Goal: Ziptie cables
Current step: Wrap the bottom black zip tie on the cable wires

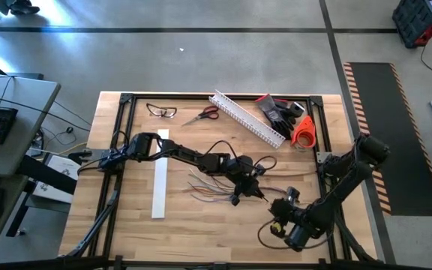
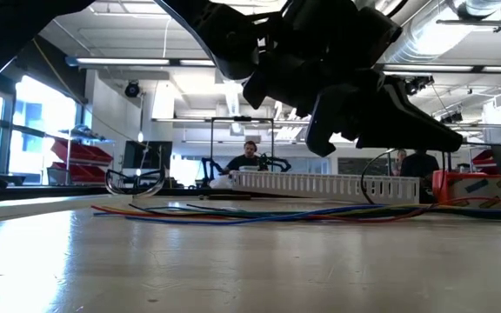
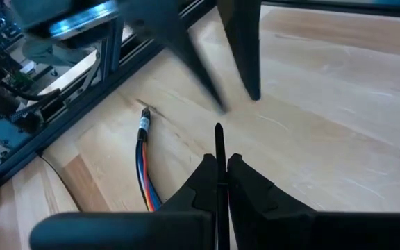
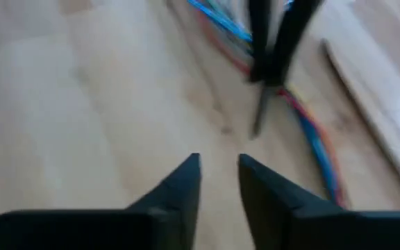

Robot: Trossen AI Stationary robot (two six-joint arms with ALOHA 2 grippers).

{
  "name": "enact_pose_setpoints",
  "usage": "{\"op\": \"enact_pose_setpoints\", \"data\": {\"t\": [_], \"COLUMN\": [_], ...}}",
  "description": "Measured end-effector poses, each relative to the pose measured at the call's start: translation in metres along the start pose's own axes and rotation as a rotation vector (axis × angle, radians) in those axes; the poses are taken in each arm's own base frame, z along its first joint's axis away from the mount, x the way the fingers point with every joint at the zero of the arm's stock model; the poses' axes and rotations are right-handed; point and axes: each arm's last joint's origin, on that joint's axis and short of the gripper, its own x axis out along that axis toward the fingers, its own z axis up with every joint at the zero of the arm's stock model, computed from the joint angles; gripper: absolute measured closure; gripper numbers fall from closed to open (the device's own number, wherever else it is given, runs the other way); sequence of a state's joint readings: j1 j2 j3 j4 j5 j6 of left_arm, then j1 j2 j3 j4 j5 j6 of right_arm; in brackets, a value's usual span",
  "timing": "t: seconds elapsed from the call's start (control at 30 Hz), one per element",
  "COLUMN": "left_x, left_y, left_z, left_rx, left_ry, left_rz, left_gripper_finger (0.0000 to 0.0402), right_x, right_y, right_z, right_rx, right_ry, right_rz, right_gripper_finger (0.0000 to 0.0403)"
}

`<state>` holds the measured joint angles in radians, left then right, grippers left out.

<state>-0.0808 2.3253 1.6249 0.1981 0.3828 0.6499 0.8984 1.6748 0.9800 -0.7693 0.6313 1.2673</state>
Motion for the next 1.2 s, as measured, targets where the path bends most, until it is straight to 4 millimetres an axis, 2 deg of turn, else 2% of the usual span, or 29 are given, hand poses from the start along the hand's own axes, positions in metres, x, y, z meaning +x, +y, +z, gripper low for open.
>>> {"op": "enact_pose_setpoints", "data": {"t": [0.2, 0.27, 0.37, 0.53, 0.87, 1.03, 1.2], "left_x": [0.001, 0.001, 0.001, 0.001, 0.001, 0.001, -0.001], "left_y": [-0.002, -0.003, -0.003, -0.003, -0.003, -0.002, 0.001], "left_z": [0.002, 0.002, 0.002, 0.002, 0.001, 0.0, -0.003], "left_rx": [0.0, 0.001, 0.0, 0.0, -0.004, -0.007, -0.022], "left_ry": [-0.002, -0.004, -0.001, 0.0, 0.007, 0.01, 0.018], "left_rz": [-0.004, -0.005, -0.008, -0.008, -0.01, -0.012, -0.013], "left_gripper_finger": [0.0401, 0.0401, 0.0401, 0.0401, 0.0402, 0.0401, 0.0401], "right_x": [0.014, 0.019, 0.026, 0.031, 0.029, 0.024, 0.016], "right_y": [-0.012, -0.013, -0.015, -0.018, -0.015, -0.01, 0.001], "right_z": [0.015, 0.022, 0.031, 0.037, 0.042, 0.034, 0.011], "right_rx": [0.028, 0.05, 0.073, 0.1, 0.115, 0.151, 0.214], "right_ry": [0.108, 0.103, 0.096, 0.122, 0.125, 0.126, 0.155], "right_rz": [-0.057, -0.05, -0.045, -0.05, -0.026, -0.017, -0.011], "right_gripper_finger": [0.0214, 0.0198, 0.0196, 0.0233, 0.0393, 0.0401, 0.0403]}}
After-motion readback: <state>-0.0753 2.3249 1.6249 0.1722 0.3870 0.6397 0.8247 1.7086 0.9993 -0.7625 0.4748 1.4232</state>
